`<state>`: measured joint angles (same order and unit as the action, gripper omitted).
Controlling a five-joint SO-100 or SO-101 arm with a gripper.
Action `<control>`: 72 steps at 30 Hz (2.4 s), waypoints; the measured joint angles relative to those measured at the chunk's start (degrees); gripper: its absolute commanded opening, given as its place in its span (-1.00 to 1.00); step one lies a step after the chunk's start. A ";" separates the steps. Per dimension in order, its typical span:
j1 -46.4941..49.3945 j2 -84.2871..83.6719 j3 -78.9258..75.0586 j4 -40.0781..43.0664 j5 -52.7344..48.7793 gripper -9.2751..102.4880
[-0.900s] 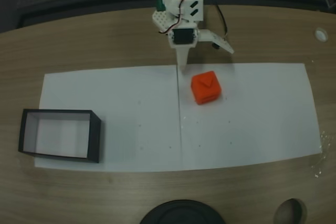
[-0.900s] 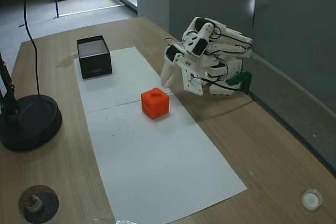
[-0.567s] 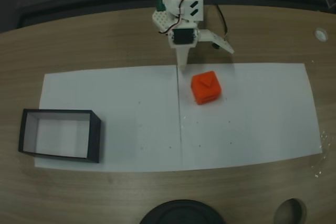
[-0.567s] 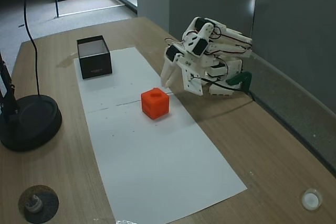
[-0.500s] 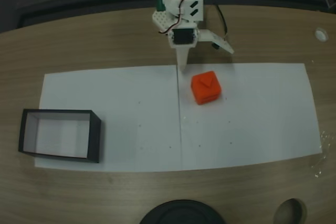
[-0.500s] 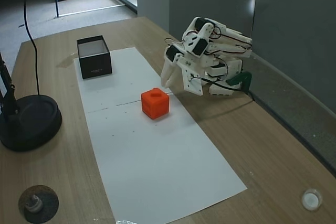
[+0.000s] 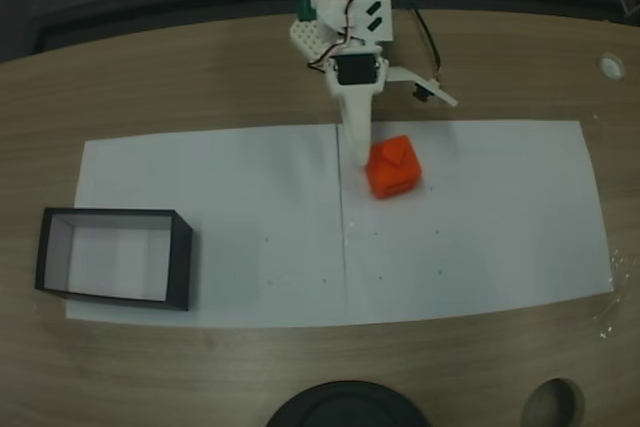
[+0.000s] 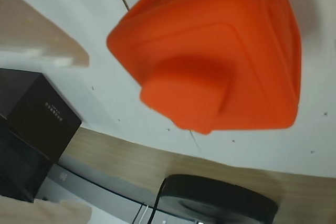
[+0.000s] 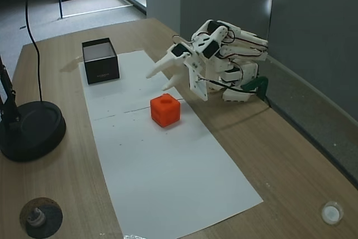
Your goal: Grab a orange square and put it in the box.
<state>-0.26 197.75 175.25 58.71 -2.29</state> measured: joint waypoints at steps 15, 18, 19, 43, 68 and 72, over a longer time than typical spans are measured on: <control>-5.19 -31.46 -28.83 6.50 -6.59 -0.18; -8.70 -44.03 -36.83 9.49 -6.59 -0.15; -9.67 -48.16 -39.46 10.63 -6.59 -0.15; -10.63 -92.55 -53.00 12.83 -9.84 -0.17; 26.98 -97.73 -83.14 10.46 -10.90 -0.76; 36.91 -99.23 -97.29 10.46 -13.18 -0.76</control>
<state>36.65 98.53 77.96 69.17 -15.47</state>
